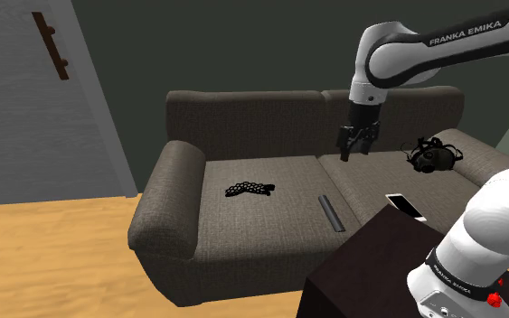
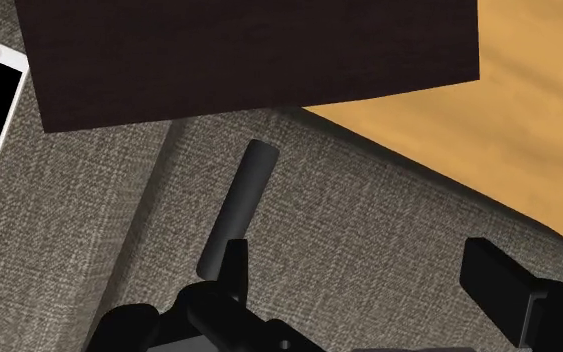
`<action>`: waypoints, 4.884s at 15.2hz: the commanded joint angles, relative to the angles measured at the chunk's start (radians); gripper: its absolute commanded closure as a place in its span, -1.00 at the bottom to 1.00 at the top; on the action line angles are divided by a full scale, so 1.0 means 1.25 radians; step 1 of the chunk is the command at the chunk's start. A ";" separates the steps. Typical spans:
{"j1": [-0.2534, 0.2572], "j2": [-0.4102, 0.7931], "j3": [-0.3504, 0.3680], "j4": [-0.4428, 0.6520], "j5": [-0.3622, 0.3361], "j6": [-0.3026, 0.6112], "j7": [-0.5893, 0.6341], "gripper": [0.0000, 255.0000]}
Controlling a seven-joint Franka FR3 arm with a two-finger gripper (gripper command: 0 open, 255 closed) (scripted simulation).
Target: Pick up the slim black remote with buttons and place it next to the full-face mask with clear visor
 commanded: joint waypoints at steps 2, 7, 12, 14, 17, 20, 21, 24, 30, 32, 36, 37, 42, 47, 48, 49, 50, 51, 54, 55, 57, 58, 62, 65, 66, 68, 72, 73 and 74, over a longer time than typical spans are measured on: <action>-0.016 0.063 -0.003 -0.030 0.003 0.085 0.019 -1.00; -0.039 0.195 -0.008 -0.062 0.012 0.234 0.049 -1.00; -0.058 0.351 -0.018 -0.067 0.026 0.380 0.073 -1.00; -0.064 0.419 -0.024 -0.061 0.034 0.436 0.079 -1.00; -0.073 0.524 -0.033 -0.044 0.054 0.515 0.084 -1.00; -0.082 0.631 -0.039 -0.018 0.083 0.586 0.081 -1.00; -0.086 0.667 -0.039 -0.007 0.094 0.607 0.079 -1.00; -0.090 0.708 -0.034 -0.002 0.109 0.641 0.071 -1.00; -0.096 0.777 -0.016 0.002 0.136 0.707 0.051 -1.00; -0.096 0.777 -0.016 0.002 0.135 0.707 0.051 -1.00; -0.096 0.777 -0.016 0.002 0.135 0.707 0.051 -1.00; -0.096 0.777 -0.016 0.002 0.135 0.707 0.052 -1.00; -0.096 0.780 -0.016 0.004 0.136 0.708 0.051 1.00; -0.096 0.777 -0.016 0.002 0.136 0.707 0.051 1.00; -0.094 0.763 -0.019 -0.002 0.132 0.697 0.055 1.00; -0.092 0.749 -0.022 -0.005 0.128 0.686 0.059 1.00; -0.090 0.735 -0.024 -0.009 0.124 0.675 0.063 1.00; -0.088 0.721 -0.027 -0.012 0.120 0.664 0.067 1.00; -0.084 0.679 -0.034 -0.020 0.107 0.631 0.079 1.00; -0.083 0.665 -0.036 -0.022 0.103 0.620 0.083 1.00; -0.082 0.638 -0.040 -0.026 0.094 0.597 0.091 1.00; -0.081 0.624 -0.041 -0.028 0.090 0.585 0.095 1.00; -0.080 0.571 -0.046 -0.033 0.074 0.538 0.110 1.00; -0.080 0.533 -0.048 -0.034 0.063 0.501 0.120 1.00; -0.081 0.520 -0.049 -0.034 0.060 0.488 0.123 1.00; -0.081 0.496 -0.050 -0.033 0.053 0.463 0.129 1.00; -0.083 0.449 -0.051 -0.029 0.042 0.413 0.140 1.00; -0.084 0.438 -0.051 -0.027 0.040 0.400 0.143 1.00; -0.084 0.427 -0.051 -0.026 0.037 0.388 0.145 1.00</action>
